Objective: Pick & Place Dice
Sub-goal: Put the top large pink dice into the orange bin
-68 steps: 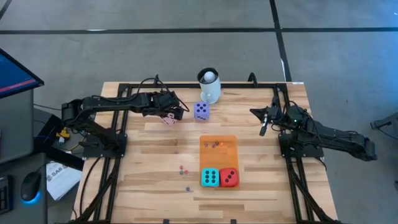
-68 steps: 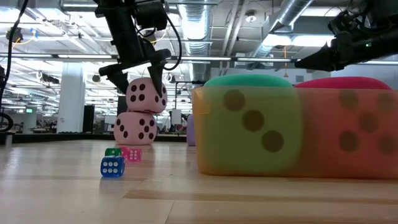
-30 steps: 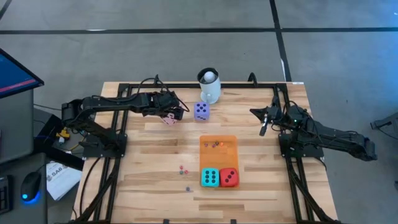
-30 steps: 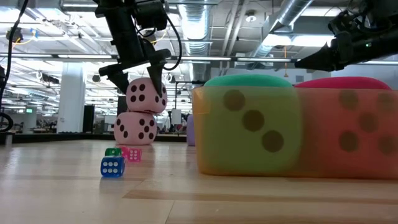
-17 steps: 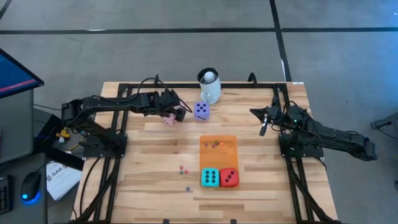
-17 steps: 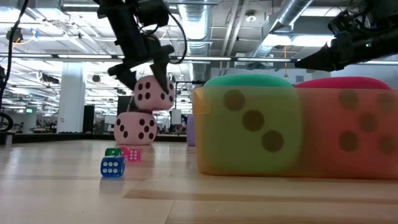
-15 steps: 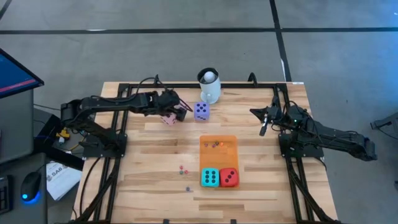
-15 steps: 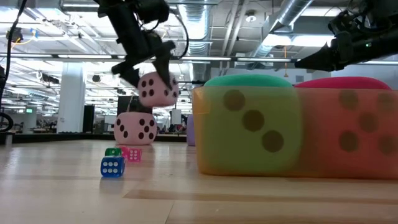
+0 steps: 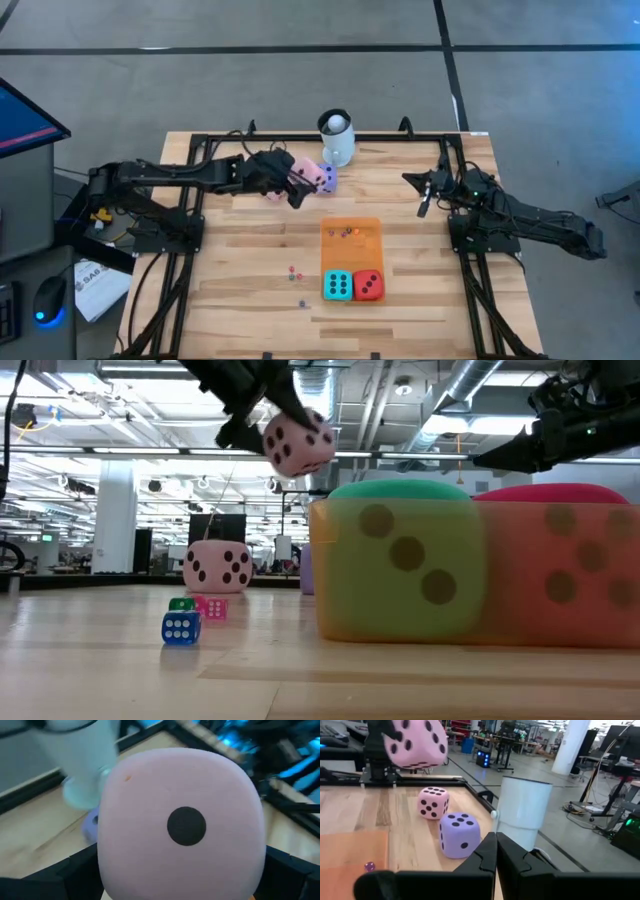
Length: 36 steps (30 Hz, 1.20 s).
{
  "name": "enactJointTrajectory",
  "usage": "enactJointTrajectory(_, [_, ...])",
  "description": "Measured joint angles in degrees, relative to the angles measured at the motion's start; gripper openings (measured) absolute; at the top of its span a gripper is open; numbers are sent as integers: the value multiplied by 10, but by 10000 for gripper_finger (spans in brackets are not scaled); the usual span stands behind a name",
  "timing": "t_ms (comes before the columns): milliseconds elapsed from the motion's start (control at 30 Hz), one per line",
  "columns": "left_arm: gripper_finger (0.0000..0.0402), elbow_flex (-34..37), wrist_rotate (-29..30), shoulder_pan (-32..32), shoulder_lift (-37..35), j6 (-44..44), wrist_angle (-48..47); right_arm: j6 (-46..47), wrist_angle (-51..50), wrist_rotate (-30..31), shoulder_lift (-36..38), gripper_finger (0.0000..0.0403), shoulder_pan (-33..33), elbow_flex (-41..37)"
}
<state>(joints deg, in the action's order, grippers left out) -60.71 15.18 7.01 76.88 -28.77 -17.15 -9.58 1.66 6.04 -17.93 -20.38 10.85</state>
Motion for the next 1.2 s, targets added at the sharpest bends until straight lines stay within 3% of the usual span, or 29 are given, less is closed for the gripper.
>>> enactJointTrajectory(267, [380,0,0,-46,22,20,75,1,12,0,0,0,0,0])
enactJointTrajectory(433, [379,1,1,-70,74,32,135,2,22,0,0,0,0,0])
enactJointTrajectory(700, [379,0,-89,-88,172,49,282,36,50,-1,0,0,3,0])
enactJointTrajectory(1000, [379,-8,-103,-100,231,50,325,71,70,-5,0,0,17,0])
enactJointTrajectory(1200, [379,-74,-103,-111,279,99,323,64,80,-21,0,0,31,0])
